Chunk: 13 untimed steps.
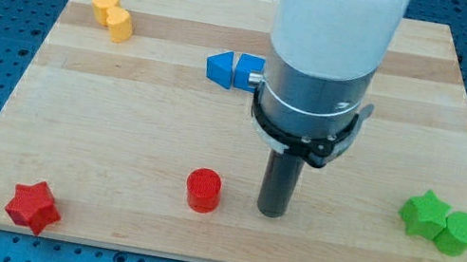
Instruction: Move the red circle to the top of the red star
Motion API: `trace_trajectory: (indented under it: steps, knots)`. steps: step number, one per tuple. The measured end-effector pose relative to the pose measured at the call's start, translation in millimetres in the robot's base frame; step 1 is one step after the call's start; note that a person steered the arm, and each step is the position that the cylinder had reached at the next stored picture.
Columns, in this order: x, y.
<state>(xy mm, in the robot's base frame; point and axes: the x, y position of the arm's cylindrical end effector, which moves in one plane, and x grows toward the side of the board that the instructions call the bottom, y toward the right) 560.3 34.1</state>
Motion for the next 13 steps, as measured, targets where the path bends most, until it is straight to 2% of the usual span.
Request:
trace_trajectory:
  steps: [5,6,7,10,11,12,13]
  knots:
    - [-0.8,-182.7]
    - [-0.8,-197.1]
    - [-1.1,-177.1]
    - [-25.6,-227.2]
    - [-25.6,-219.6]
    - [-25.6,-158.4]
    - [-18.6,-61.2]
